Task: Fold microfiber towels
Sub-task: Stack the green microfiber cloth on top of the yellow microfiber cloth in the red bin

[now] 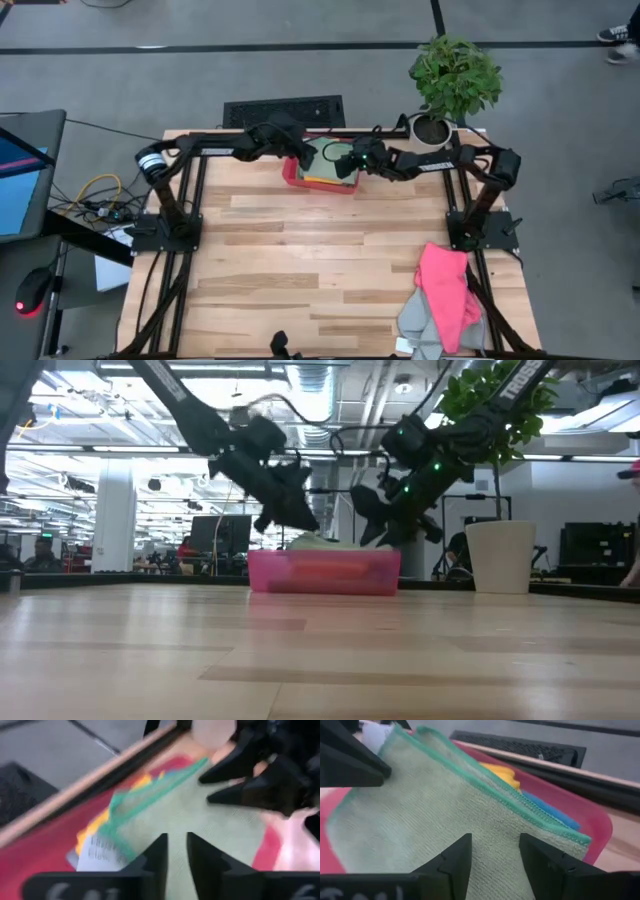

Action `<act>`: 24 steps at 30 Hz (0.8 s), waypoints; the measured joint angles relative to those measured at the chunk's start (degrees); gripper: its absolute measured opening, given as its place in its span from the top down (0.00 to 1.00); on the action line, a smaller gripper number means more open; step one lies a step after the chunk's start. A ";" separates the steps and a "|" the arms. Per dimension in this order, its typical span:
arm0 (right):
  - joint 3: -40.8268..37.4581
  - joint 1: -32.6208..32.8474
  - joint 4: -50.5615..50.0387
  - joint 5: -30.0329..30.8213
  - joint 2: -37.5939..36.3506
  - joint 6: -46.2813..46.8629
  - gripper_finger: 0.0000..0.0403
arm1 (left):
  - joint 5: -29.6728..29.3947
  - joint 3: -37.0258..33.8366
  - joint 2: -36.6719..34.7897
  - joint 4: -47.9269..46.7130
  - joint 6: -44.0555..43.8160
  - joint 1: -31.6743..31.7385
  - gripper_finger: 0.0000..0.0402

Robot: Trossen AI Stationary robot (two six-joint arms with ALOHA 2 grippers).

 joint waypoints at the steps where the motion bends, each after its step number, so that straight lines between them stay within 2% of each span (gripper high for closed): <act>1: 0.01 0.00 0.05 -0.01 0.59 0.03 0.52 | -0.23 -0.02 1.17 0.22 0.20 -0.10 0.92; 4: 0.00 0.01 -0.29 -0.01 1.38 0.16 0.53 | -3.56 0.00 3.64 0.85 -0.30 -0.35 0.99; 7: 0.04 0.01 0.27 0.03 1.30 0.16 0.54 | -7.12 0.00 5.25 1.51 -1.56 -0.09 0.98; 16: 0.02 -0.43 0.00 -0.02 0.19 -0.30 0.54 | -6.82 0.04 6.20 3.21 -3.32 0.24 1.00; 20: 0.02 -0.36 -1.33 -0.12 -5.54 -1.70 0.55 | -4.74 0.06 2.60 4.63 -4.82 0.23 0.98; 24: 0.04 0.01 -8.11 -0.21 -16.34 -4.51 0.55 | 0.55 0.07 -2.16 2.51 -2.48 0.08 0.90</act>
